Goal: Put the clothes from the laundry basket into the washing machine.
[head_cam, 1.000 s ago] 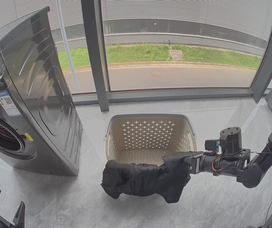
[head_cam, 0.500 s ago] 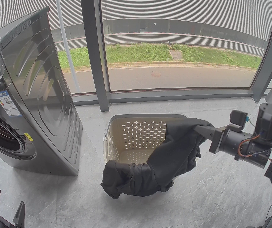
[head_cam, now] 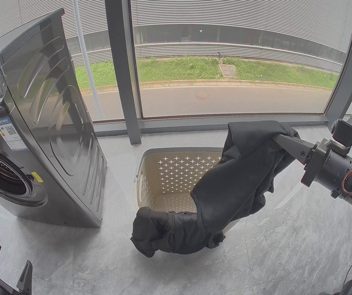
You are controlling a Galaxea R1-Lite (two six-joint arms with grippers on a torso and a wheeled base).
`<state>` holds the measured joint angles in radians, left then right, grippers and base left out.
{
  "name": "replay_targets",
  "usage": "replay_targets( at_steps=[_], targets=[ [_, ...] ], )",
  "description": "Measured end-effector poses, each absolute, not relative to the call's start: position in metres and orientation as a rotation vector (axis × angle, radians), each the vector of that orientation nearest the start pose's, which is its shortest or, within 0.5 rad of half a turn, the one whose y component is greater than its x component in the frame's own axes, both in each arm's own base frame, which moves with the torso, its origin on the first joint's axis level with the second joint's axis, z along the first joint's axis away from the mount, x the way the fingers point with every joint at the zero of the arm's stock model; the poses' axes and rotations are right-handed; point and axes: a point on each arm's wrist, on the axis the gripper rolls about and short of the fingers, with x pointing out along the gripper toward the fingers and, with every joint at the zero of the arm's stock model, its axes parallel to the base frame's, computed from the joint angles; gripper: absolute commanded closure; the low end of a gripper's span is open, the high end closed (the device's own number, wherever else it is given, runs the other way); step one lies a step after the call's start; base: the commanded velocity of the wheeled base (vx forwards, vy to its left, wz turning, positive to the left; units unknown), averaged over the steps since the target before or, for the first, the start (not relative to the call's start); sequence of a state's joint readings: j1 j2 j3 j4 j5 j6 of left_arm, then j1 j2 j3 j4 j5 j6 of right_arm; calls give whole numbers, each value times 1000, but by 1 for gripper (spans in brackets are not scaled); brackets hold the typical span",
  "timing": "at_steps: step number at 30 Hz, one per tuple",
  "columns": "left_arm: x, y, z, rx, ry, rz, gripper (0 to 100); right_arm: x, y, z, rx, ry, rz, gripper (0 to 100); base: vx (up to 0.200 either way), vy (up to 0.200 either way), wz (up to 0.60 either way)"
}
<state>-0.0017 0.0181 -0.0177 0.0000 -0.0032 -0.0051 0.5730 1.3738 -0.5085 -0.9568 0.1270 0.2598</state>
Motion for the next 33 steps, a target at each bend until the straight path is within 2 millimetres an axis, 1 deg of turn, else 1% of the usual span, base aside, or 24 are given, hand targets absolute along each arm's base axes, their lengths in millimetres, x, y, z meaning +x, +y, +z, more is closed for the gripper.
replay_targets(
  at_steps=[2, 6, 14, 18, 33],
  targets=[
    [-23, 0, 81, -6, 0, -5, 0, 178, 118, 218, 260, 2, 691, 100, -200, 0, 0],
    [-23, 0, 81, -8, 0, -5, 0, 179, 117, 216, 255, 0, 630, 100, 0, 0, 0],
    [-23, 0, 81, -7, 0, -4, 0, 185, 114, 212, 214, 19, 372, 100, 0, 0, 0],
    [-23, 0, 81, -9, 0, -9, 0, 187, 115, 214, 203, 30, 325, 100, 0, 200, 0],
    [-23, 0, 81, -10, 0, -9, 0, 186, 119, 214, 200, 38, 339, 100, 0, 200, 0]
  ],
)
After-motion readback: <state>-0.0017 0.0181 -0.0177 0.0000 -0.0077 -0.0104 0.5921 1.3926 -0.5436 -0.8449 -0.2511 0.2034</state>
